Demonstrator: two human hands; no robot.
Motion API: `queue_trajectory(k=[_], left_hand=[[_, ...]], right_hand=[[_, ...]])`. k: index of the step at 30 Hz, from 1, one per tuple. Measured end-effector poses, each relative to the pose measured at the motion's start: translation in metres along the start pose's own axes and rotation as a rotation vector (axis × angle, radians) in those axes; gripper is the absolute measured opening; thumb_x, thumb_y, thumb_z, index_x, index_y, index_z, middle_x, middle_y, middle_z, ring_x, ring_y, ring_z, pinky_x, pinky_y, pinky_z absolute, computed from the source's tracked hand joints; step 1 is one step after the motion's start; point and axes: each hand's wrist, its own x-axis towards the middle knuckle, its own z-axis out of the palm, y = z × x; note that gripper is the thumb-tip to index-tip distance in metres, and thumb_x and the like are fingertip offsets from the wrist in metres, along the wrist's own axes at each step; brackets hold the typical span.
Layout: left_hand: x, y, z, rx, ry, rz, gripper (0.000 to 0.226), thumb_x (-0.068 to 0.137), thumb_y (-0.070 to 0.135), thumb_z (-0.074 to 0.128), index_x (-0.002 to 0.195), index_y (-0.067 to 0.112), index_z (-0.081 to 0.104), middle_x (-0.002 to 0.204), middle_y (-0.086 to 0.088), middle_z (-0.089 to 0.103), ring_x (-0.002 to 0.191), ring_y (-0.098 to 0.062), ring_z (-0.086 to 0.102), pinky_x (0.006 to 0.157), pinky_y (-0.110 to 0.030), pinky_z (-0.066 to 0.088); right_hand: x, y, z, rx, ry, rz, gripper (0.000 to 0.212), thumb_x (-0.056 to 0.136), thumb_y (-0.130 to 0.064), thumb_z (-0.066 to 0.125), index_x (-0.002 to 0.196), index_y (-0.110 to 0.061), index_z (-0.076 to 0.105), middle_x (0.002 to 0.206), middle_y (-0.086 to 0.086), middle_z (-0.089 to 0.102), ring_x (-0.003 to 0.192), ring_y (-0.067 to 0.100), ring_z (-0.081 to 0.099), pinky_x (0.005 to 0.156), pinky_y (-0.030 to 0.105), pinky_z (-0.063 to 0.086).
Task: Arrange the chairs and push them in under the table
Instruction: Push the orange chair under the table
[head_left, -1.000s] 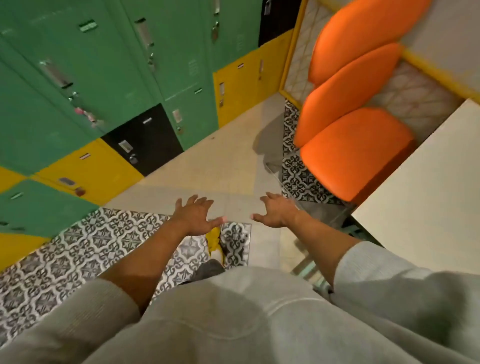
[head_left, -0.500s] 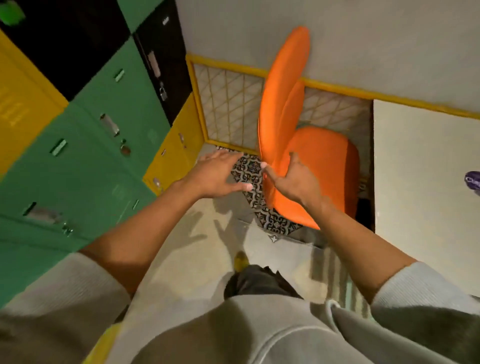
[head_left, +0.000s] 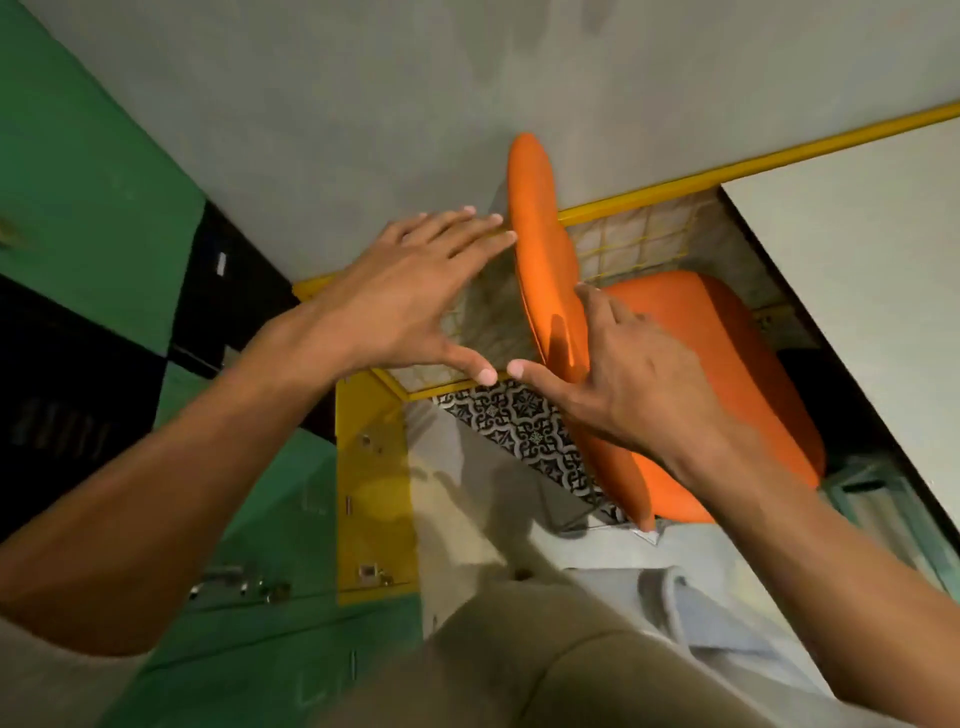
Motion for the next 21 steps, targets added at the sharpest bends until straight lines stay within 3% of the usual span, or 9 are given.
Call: queue_trajectory(k=[5,12,18,21], left_hand=[[0.073,-0.052,-0.006,0.098,-0.047,0.242,0.14,0.06,0.109,0.043,0.17,0.027,0.014,0.178,0.003,0.012,0.163,-0.019,0.01,0.126,-0.046,0.017],[0.198,-0.105,0.023,0.189,-0.204,0.645,0.142,0.058,0.113,0.034,0.17,0.03,0.007,0.178,0.006,0.007,0.164,-0.016,0.004,0.132,-0.047,0.009],[0.299,-0.155,0.051,0.181,-0.276,0.852,0.149,0.048,0.118,0.031,0.17,0.033,0.014,0.177,0.012,0.009,0.163,-0.013,0.008,0.132,-0.047,0.008],[0.333,-0.176,0.064,0.164,-0.274,0.96,0.147,0.046,0.118,0.034,0.168,0.034,0.025,0.174,0.014,0.019,0.16,-0.014,0.02,0.129,-0.046,0.013]], right_hand=[[0.021,-0.007,0.0,0.008,-0.075,0.128,0.112,0.088,-0.094,0.04,0.169,-0.02,0.018,0.171,0.005,0.038,0.15,0.032,0.046,0.11,0.052,0.052],[0.048,-0.005,0.017,0.03,-0.153,0.468,0.116,0.08,-0.103,0.019,0.169,-0.027,0.017,0.176,-0.004,0.03,0.158,0.025,0.035,0.113,0.05,0.047],[0.107,-0.023,0.034,0.195,-0.119,0.805,0.127,0.069,-0.111,0.029,0.169,-0.034,0.016,0.176,-0.012,0.029,0.156,0.019,0.037,0.112,0.047,0.05],[0.125,-0.047,0.04,0.176,-0.03,0.957,0.13,0.065,-0.115,0.021,0.168,-0.035,0.022,0.173,-0.012,0.035,0.151,0.019,0.046,0.108,0.047,0.052]])
